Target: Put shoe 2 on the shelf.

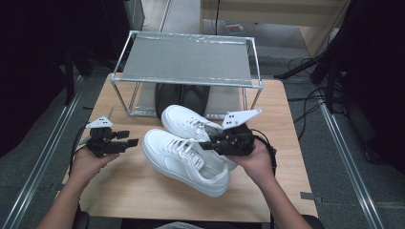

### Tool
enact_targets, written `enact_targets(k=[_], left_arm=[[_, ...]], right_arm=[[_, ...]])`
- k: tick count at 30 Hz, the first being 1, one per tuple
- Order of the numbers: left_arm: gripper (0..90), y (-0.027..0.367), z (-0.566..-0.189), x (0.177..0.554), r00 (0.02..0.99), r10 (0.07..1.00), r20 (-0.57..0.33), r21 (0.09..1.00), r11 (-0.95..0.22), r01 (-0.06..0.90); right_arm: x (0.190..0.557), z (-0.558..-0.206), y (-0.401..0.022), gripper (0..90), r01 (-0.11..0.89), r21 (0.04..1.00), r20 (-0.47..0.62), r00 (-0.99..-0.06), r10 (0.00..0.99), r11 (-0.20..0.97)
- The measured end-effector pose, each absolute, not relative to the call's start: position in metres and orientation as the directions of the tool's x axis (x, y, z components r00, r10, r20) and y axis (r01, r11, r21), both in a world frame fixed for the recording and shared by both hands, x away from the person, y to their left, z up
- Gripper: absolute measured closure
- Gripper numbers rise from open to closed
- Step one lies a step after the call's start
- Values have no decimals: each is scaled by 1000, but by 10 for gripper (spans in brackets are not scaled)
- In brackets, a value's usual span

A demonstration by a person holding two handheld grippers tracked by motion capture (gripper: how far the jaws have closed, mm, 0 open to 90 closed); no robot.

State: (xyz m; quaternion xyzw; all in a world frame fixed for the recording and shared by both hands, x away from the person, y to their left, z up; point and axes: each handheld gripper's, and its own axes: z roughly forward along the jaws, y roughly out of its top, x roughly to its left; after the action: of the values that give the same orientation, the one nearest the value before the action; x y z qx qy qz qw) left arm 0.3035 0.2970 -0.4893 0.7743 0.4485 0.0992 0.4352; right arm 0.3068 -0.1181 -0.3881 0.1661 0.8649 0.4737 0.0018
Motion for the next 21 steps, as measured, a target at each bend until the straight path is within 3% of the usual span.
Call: enact_targets(k=[10,21], left_arm=[[396,311,-492,301,541,805,-245,763,-185,620],[396,311,-493,301,548,799,-248,762,-189,620]], right_arm=[[337,-339,-100,775,191,843,131,-980,152,503],[367,-279,-83,776,160,874,91,-981,170,460]])
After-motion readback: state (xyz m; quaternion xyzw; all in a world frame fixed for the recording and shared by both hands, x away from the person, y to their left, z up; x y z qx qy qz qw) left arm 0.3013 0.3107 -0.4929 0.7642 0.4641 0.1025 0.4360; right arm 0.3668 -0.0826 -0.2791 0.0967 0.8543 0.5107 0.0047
